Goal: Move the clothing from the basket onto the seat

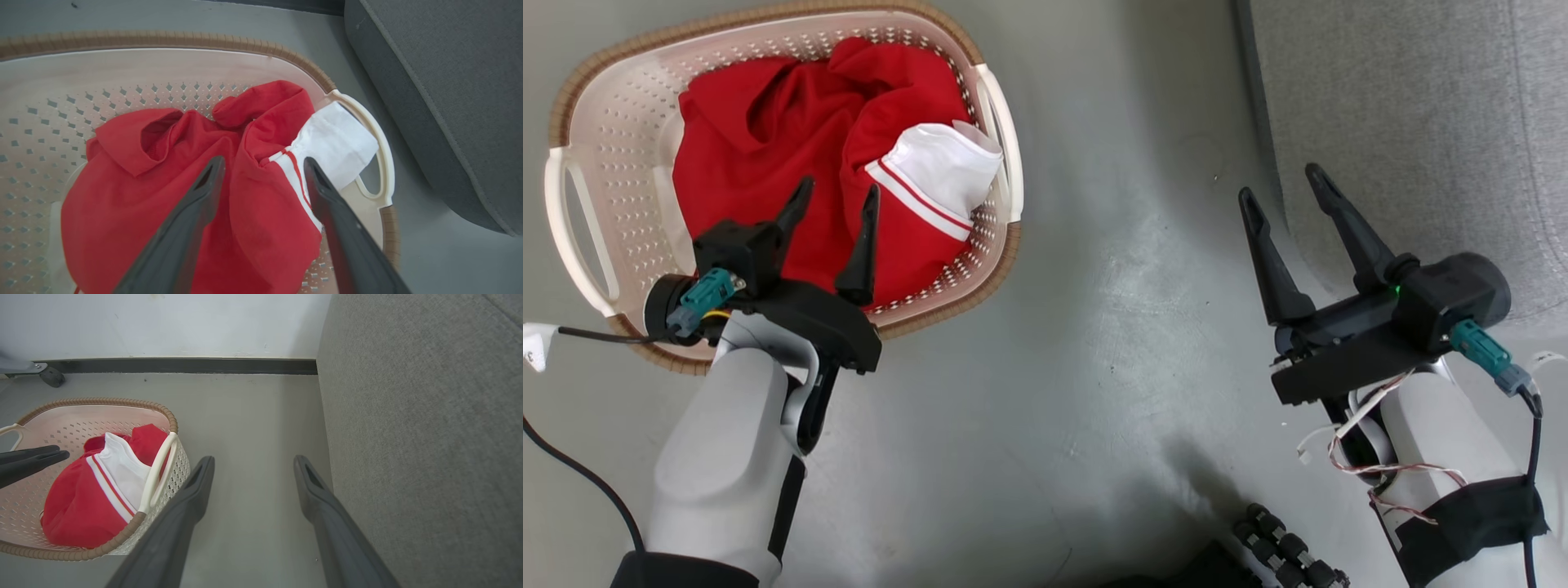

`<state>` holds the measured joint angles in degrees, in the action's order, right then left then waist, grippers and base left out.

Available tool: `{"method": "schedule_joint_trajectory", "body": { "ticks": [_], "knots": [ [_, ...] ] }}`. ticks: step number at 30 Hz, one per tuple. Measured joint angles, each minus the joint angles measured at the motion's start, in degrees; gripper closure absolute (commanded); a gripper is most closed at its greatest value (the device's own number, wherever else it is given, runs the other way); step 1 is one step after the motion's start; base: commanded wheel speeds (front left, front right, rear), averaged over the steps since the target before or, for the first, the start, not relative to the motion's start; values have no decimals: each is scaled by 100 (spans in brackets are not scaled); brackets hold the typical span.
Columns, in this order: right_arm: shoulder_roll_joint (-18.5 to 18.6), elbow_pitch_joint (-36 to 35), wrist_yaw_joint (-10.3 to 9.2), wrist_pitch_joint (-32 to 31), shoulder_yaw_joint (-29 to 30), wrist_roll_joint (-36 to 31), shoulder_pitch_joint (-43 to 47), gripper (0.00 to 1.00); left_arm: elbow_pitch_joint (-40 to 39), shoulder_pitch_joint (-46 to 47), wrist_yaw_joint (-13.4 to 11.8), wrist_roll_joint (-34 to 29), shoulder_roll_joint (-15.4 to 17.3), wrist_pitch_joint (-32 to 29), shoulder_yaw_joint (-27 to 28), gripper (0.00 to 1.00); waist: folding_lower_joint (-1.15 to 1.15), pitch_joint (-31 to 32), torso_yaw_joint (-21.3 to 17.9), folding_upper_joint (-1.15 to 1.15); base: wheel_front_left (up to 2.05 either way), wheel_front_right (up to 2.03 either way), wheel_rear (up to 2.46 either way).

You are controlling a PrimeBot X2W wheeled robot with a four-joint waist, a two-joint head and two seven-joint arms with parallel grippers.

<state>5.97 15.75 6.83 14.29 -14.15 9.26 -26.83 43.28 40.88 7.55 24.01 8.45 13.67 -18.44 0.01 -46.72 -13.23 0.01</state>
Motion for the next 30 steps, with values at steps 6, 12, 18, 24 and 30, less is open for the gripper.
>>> {"method": "schedule_joint_trajectory", "body": {
  "ticks": [6,12,18,24,30],
  "knots": [
    [46,-168,5,0,21,-86,-81,0,121,298,1,142,22,3,-52,0,0,-232,52,0,0,0,0],
    [63,-212,8,0,57,-125,-80,0,154,544,1,388,-18,3,-250,0,0,-445,97,0,0,0,0],
    [63,-232,8,0,90,-126,-82,0,248,620,1,534,-38,4,-461,0,0,-601,169,0,0,0,0],
    [65,-237,18,0,73,-142,-91,0,324,621,0,794,-24,4,-616,0,0,-659,223,0,0,0,0],
    [147,-298,24,0,96,-181,-95,0,311,762,0,984,-71,3,-878,0,-1,-756,256,0,0,0,0]
  ]
}}
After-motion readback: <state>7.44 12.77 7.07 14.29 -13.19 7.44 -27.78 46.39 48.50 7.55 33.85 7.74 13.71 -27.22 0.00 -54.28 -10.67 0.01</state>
